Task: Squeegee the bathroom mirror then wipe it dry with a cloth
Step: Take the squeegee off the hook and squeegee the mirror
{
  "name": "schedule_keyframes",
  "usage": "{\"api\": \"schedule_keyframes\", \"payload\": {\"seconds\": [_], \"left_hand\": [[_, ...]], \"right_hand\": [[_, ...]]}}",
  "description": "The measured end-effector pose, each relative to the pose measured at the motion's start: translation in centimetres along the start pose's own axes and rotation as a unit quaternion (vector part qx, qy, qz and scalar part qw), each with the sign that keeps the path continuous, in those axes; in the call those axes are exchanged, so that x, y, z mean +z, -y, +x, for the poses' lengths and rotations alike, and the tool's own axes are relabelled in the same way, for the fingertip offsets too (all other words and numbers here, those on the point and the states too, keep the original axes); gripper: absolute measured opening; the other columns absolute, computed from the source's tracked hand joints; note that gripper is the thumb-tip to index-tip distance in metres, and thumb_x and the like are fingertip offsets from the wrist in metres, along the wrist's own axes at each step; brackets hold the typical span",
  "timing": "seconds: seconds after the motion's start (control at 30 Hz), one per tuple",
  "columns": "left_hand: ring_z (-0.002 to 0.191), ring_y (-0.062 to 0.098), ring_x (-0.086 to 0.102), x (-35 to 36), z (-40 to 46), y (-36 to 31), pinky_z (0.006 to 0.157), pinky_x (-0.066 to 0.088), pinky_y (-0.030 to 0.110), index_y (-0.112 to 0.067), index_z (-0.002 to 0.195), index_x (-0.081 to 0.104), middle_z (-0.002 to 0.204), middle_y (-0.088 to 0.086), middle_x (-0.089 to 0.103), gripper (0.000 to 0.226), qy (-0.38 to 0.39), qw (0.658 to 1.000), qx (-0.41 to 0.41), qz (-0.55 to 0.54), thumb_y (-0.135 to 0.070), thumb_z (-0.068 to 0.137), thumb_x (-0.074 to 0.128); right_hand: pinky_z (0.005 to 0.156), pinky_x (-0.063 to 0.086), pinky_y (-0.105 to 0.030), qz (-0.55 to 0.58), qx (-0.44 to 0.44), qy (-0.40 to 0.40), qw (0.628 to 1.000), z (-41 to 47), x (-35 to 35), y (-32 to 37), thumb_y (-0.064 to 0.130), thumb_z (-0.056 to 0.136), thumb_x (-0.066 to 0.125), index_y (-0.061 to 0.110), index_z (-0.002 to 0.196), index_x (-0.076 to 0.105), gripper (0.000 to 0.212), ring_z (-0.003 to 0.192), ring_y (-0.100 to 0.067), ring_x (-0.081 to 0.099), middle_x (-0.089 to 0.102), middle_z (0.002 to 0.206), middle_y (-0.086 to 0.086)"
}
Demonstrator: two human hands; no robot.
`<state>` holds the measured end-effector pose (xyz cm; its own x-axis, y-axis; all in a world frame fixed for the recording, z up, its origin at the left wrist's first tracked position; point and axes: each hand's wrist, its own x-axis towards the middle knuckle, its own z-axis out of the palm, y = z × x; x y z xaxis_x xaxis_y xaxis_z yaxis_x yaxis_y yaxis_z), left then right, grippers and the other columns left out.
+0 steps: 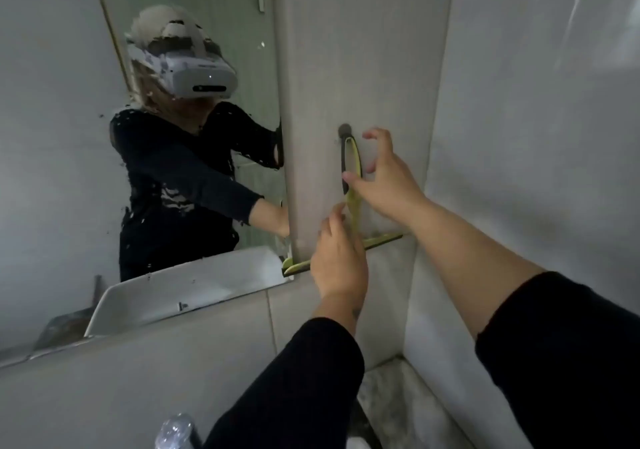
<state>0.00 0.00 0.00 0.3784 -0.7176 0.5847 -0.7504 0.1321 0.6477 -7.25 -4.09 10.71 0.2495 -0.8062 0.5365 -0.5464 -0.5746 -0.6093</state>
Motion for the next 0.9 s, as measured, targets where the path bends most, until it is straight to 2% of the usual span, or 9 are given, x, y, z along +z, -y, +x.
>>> {"api": "schedule_keyframes", "payload": {"seconds": [0.17,0.37,0.5,0.57,0.63,0.7,0.77,0.8,0.9], "left_hand": [[0.091,0.028,0.065,1.4,-0.3,0.6,0.069,0.053,0.045,-0.023,0.133,0.036,0.115,0.002,0.064,0.047,-0.045,0.999,-0.01,-0.007,-0.019,0.091,0.054],[0.1,0.023,0.061,0.9,0.0,-1.2,0.078,0.046,0.04,-0.023,0.133,0.038,0.118,-0.002,0.061,0.046,-0.058,0.998,-0.006,0.005,-0.022,0.09,0.056],[0.101,0.017,0.06,-0.2,0.1,-3.1,0.077,0.04,0.036,-0.025,0.131,0.039,0.116,-0.006,0.061,0.043,-0.063,0.998,0.012,0.018,-0.027,0.091,0.054],[0.099,0.017,0.06,-1.2,0.0,-3.8,0.075,0.037,0.034,-0.023,0.129,0.043,0.113,-0.005,0.061,0.039,-0.069,0.997,0.041,0.017,-0.024,0.092,0.053],[0.096,0.02,0.06,-2.8,-0.1,-4.3,0.074,0.036,0.035,-0.02,0.126,0.046,0.111,-0.003,0.061,0.034,-0.069,0.994,0.081,0.031,-0.023,0.093,0.051],[0.093,0.023,0.06,-4.9,0.2,-4.3,0.075,0.038,0.037,-0.019,0.124,0.047,0.111,-0.001,0.061,0.031,-0.065,0.99,0.11,0.052,-0.023,0.093,0.05],[0.09,0.025,0.06,-7.3,0.5,-4.0,0.075,0.043,0.039,-0.017,0.121,0.048,0.11,0.001,0.061,0.03,-0.074,0.985,0.138,0.074,-0.021,0.092,0.052],[0.088,0.026,0.061,-8.6,0.7,-3.8,0.074,0.045,0.039,-0.017,0.12,0.05,0.108,0.002,0.062,0.03,-0.079,0.982,0.15,0.087,-0.02,0.091,0.054],[0.084,0.028,0.061,-12.4,1.0,-3.4,0.071,0.044,0.037,-0.015,0.12,0.052,0.107,0.004,0.062,0.031,-0.087,0.971,0.184,0.126,-0.017,0.089,0.056]], "right_hand": [[0.077,0.039,-0.029,0.016,-0.015,-0.055,0.998,0.5,3.0,0.4,0.011,0.084,0.064,0.028,0.132,0.029,0.062,0.1,-0.03,0.056,0.052,0.118,-0.011],[0.066,0.034,-0.028,0.01,-0.033,-0.086,0.996,0.8,1.3,1.0,0.009,0.077,0.065,0.025,0.125,0.034,0.058,0.078,-0.022,0.049,0.052,0.102,-0.008],[0.049,0.029,-0.023,0.004,-0.024,-0.102,0.995,0.8,-1.3,2.0,0.013,0.077,0.068,0.026,0.122,0.033,0.058,0.061,-0.015,0.045,0.046,0.088,-0.003],[0.05,0.032,-0.022,0.005,-0.027,-0.105,0.994,0.4,-2.5,2.6,0.018,0.079,0.069,0.024,0.124,0.032,0.058,0.068,-0.019,0.05,0.049,0.091,-0.006],[0.066,0.044,-0.031,-0.051,-0.037,-0.093,0.994,-0.2,-3.8,3.4,0.028,0.085,0.066,0.022,0.131,0.03,0.059,0.094,-0.028,0.056,0.052,0.113,-0.01],[0.1,0.036,-0.048,-0.24,-0.072,-0.074,0.965,-1.3,-4.8,4.0,0.037,0.092,0.054,0.02,0.142,0.023,0.061,0.129,-0.032,0.036,0.035,0.142,-0.009],[0.113,0.007,-0.059,-0.386,-0.151,-0.069,0.908,-2.5,-5.5,4.5,0.035,0.095,0.046,0.02,0.146,0.02,0.059,0.144,-0.03,0.008,0.017,0.154,-0.007],[0.112,0.001,-0.063,-0.413,-0.209,-0.071,0.884,-2.9,-5.8,4.9,0.03,0.093,0.048,0.019,0.145,0.026,0.058,0.146,-0.028,0.006,0.018,0.155,-0.007],[0.107,0.001,-0.071,-0.441,-0.366,-0.062,0.817,-3.4,-6.5,6.8,0.015,0.077,0.065,0.014,0.129,0.053,0.054,0.14,-0.025,0.032,0.048,0.141,-0.007]]}}
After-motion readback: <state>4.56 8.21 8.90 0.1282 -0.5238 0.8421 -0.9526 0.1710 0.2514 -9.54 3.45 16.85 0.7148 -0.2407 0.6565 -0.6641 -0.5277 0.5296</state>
